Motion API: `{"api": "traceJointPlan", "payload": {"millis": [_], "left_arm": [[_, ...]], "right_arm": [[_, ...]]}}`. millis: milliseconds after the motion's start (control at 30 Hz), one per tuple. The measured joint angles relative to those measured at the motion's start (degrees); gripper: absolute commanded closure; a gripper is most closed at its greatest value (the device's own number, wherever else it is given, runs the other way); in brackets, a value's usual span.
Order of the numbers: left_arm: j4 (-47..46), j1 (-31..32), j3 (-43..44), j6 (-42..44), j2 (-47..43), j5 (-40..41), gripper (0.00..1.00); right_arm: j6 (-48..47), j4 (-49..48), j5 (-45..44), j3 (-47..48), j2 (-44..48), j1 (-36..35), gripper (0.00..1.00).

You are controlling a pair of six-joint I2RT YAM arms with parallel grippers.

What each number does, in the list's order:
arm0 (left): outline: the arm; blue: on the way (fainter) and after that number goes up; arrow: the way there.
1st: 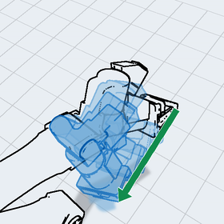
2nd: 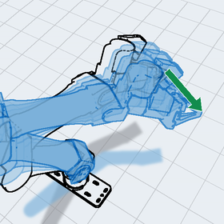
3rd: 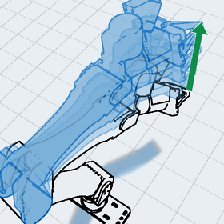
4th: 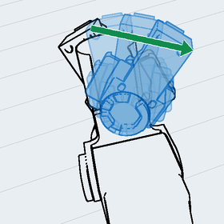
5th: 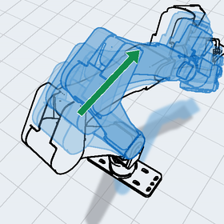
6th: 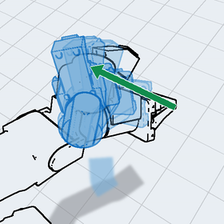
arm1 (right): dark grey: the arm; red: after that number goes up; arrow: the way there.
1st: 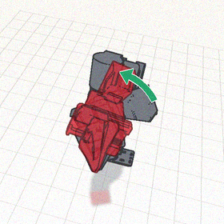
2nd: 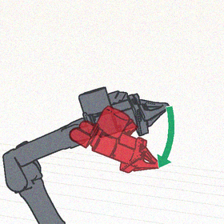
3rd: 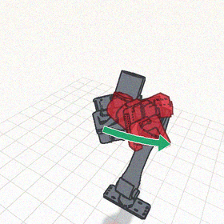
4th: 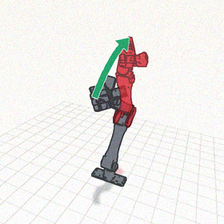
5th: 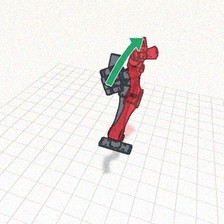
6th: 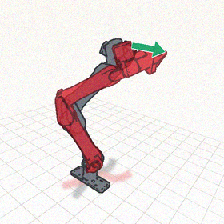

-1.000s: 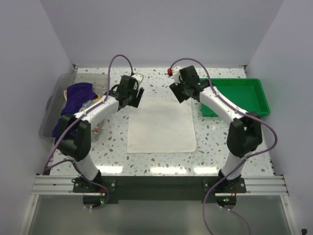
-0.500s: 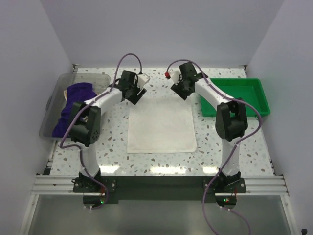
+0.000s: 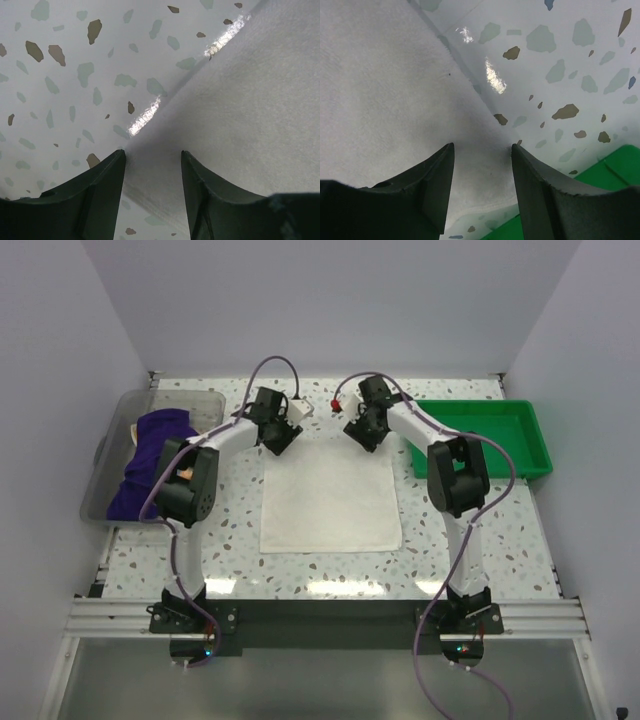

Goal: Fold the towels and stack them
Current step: Fold the towel

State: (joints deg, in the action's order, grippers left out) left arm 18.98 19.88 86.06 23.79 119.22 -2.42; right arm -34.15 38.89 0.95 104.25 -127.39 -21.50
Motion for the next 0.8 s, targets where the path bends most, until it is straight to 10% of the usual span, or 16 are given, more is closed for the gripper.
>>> {"api": "traceJointPlan", "payload": {"millis": [800], "left_arm": [[0.52, -4.13, 5.84, -0.17, 5.55, -5.51, 0.36]], "right_arm": [[-0.48, 2.10, 6.36, 5.95, -5.84, 4.55, 0.64]]}}
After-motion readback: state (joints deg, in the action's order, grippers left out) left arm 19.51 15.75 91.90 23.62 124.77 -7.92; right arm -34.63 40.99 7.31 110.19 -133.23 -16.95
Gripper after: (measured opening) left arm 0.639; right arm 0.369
